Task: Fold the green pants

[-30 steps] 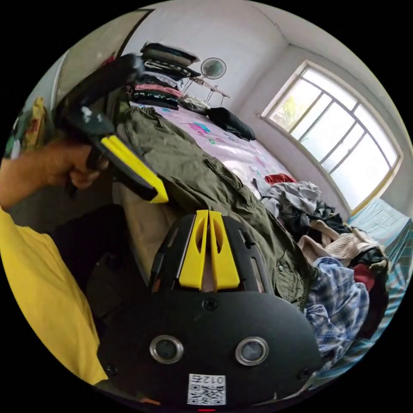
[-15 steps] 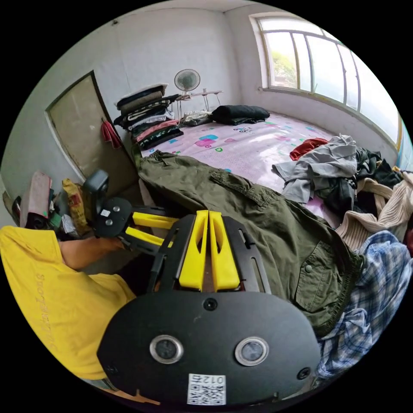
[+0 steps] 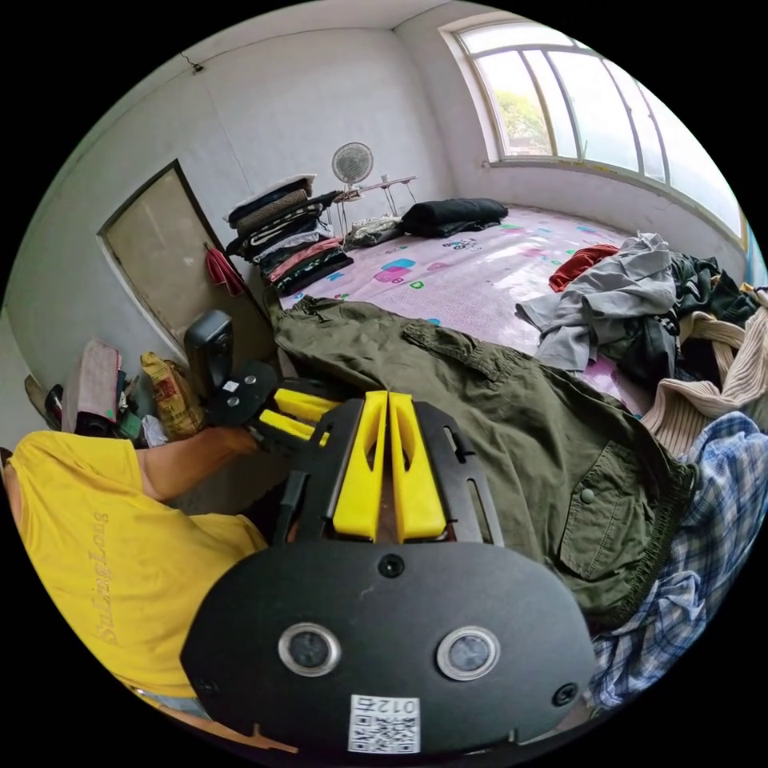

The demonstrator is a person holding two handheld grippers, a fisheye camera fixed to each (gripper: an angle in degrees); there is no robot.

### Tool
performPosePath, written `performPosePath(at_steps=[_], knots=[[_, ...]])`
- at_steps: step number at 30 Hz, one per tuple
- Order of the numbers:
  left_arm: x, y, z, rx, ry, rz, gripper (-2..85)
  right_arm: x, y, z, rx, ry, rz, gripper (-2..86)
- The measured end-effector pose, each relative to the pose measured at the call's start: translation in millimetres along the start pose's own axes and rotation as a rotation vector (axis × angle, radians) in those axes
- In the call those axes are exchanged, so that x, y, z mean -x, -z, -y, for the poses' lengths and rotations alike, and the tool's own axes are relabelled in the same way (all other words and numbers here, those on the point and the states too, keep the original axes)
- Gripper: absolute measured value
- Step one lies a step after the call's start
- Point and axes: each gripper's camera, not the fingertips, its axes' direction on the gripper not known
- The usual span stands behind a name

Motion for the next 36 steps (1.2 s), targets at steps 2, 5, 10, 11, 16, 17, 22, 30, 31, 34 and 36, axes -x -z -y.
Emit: performPosePath(at_steps=[2, 5, 10, 11, 16, 17, 22, 30, 31, 34, 36], knots=[[-19.7, 0.0, -11.9, -0.007, -0.046, 0.037, 2.2, -3.7, -3.3, 1.0, 0.0, -0.012, 0.013, 0.2], [-64.3, -11.8, -46.4, -0.02, -0.145, 0.233, 0.8, -4.2, -23.5, 0.0, 0.082, 0.008, 0.034, 0.1], [-94.6, -7.8, -68.5, -0.018, -0.154, 0.275, 0.6, 1.5, -35.1, -10.7, 0.078, 0.01, 0.053, 0.1], [-93.7, -0.2, -69.2, -0.056, -0.124, 0.264, 0.7, 1.8, -31.5, -12.9, 0.058, 0.004, 0.056, 0.1], [-69.2, 1.5, -53.5, -0.068, 0.068, 0.205, 5.6, 3.6, -27.6, -16.1, 0.013, -0.004, 0.053, 0.2], [-68.5, -2.9, -51.0, -0.061, 0.062, 0.173, 6.4, 4.1, -29.5, -15.4, 0.012, -0.005, 0.05, 0.3], [-68.4, -48.8, -38.1, -0.002, 0.112, 0.045, 4.5, 8.7, -40.7, -15.6, 0.043, 0.019, 0.045, 0.6], [-74.7, -65.0, -94.6, -0.1, 0.361, 0.013, 0.3, -36.4, -9.5, -24.8, -0.01, -0.054, 0.005, 1.1], [-78.5, -67.7, -99.6, -0.117, 0.381, 0.018, 0.2, -33.1, -18.4, -22.4, 0.026, -0.031, -0.019, 1.3], [-94.1, -70.8, -101.2, -0.135, 0.366, 0.081, 0.1, -12.5, -54.4, -14.9, 0.139, 0.103, -0.072, 1.0], [-103.8, -72.5, -100.3, -0.138, 0.349, 0.122, 0.0, -4.9, -82.1, -10.2, 0.227, 0.177, -0.178, 0.7]])
